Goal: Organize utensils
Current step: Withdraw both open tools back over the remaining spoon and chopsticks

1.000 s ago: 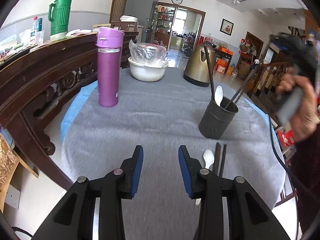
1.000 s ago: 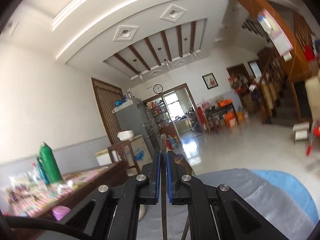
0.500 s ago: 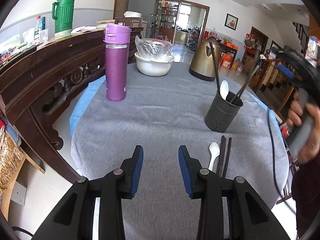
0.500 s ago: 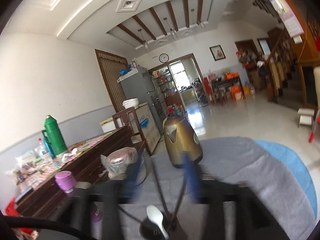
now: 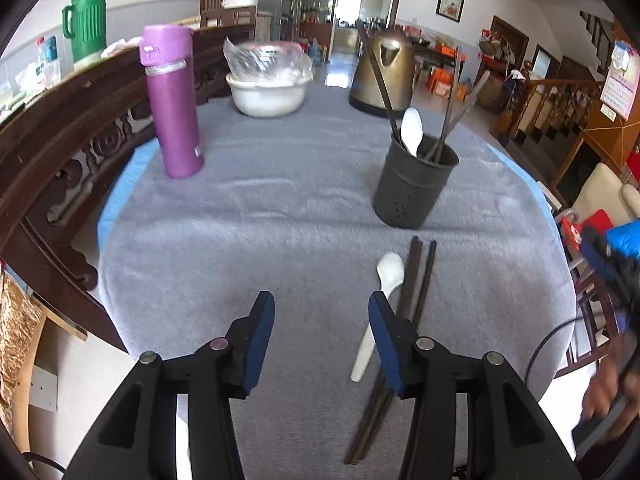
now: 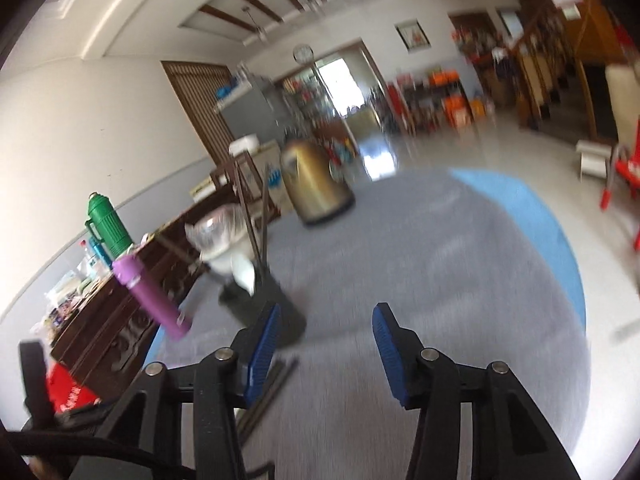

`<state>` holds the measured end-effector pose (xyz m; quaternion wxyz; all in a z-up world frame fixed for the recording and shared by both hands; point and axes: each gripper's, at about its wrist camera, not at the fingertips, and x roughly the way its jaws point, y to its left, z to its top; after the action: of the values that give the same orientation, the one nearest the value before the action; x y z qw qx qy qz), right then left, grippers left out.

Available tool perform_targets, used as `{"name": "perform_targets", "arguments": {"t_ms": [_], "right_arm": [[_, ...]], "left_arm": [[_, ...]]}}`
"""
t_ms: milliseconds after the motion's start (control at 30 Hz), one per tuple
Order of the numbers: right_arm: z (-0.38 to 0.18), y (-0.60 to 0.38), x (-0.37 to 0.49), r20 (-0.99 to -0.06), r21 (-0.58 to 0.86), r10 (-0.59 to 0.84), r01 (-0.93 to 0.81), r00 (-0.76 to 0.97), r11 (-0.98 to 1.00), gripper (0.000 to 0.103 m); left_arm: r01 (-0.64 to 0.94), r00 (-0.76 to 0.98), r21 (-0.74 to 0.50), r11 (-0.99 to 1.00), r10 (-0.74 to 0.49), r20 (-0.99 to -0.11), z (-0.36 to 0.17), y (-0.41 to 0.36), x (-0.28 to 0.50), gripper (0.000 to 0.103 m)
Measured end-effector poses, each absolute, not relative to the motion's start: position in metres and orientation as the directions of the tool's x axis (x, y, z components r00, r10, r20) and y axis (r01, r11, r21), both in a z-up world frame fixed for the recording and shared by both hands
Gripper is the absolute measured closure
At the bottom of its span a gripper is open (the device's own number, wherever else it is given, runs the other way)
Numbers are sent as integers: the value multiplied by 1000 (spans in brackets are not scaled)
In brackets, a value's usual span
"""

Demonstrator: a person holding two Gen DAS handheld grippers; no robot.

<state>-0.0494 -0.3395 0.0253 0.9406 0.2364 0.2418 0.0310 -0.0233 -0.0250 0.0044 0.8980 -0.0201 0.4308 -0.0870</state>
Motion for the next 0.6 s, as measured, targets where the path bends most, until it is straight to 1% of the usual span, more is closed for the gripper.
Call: {"name": "perform_targets", "arguments": {"t_ms": [133, 233, 367, 600], "right_arm": [[0, -338, -67, -487, 501, 239, 45, 840, 864, 53], [-9, -333, -72, -501, 494, 258, 28, 826, 869, 53], [-5, -322, -63, -508, 490, 276, 11, 816, 872, 53], [3, -289, -50, -542, 442, 293, -29, 787, 897, 53]], "left_arm": [[129, 605, -87, 988, -148, -783, 1, -27, -23, 53], [109, 607, -65, 992, -118, -786, 0, -22, -24, 53], [90, 617, -71, 993, -112, -779, 0, -14, -25, 53], [97, 663, -52, 994, -104, -741, 2, 1, -32, 52]]}}
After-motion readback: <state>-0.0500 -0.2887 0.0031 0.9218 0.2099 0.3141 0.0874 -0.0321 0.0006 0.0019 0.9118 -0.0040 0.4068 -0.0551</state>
